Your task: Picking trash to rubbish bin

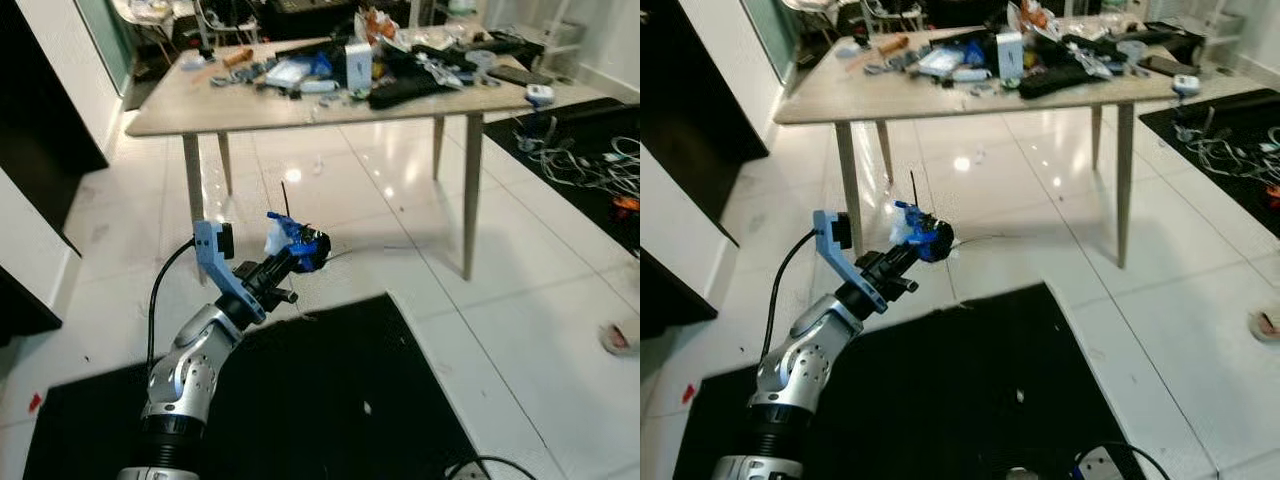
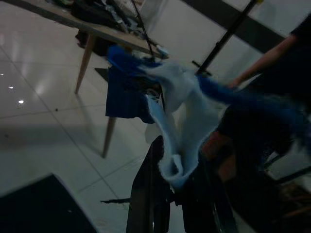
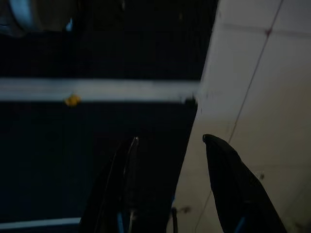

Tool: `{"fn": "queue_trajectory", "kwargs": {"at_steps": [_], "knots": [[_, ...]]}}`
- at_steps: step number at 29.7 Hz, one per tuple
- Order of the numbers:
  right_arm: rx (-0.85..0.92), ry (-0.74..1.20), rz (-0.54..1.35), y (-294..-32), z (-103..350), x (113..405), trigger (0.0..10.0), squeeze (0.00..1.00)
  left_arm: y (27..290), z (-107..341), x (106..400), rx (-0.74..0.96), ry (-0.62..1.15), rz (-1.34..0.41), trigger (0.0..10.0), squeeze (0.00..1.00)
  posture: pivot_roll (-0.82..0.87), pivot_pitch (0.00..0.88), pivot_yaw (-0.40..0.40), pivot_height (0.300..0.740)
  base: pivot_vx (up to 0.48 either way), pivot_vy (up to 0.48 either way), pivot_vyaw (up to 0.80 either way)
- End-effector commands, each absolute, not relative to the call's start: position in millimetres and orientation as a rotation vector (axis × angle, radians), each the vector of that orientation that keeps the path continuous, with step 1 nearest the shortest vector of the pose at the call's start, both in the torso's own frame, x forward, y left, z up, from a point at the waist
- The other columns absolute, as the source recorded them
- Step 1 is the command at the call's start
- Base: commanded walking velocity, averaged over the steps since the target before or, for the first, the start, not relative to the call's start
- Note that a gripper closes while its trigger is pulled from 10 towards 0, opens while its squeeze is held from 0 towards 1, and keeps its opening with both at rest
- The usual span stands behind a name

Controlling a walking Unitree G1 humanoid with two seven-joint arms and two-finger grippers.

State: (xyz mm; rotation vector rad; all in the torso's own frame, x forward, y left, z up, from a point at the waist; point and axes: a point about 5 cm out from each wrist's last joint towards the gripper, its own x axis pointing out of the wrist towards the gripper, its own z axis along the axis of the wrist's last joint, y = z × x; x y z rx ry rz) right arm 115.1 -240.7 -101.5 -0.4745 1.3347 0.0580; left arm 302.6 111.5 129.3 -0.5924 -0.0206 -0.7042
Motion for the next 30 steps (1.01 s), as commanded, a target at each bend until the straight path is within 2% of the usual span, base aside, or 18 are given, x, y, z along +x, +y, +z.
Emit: {"fn": "queue_trajectory", "kwargs": {"at_steps": [1,30], "knots": [[-0.477,1.342,0.094,-233.4,-104.2,112.0,10.0,0.00,114.4,129.2,301.7,-0.584,-0.021,-0.702,10.0,0.00,-0.04,0.012,0.098,0.740,-0.480,0.000,0.00],[-0.485,1.343,0.102,-234.0,-104.1,111.8,10.0,0.00,110.9,128.9,298.7,-0.588,-0.024,-0.713,10.0,0.00,-0.03,0.020,0.094,0.740,-0.480,0.000,0.00]]}}
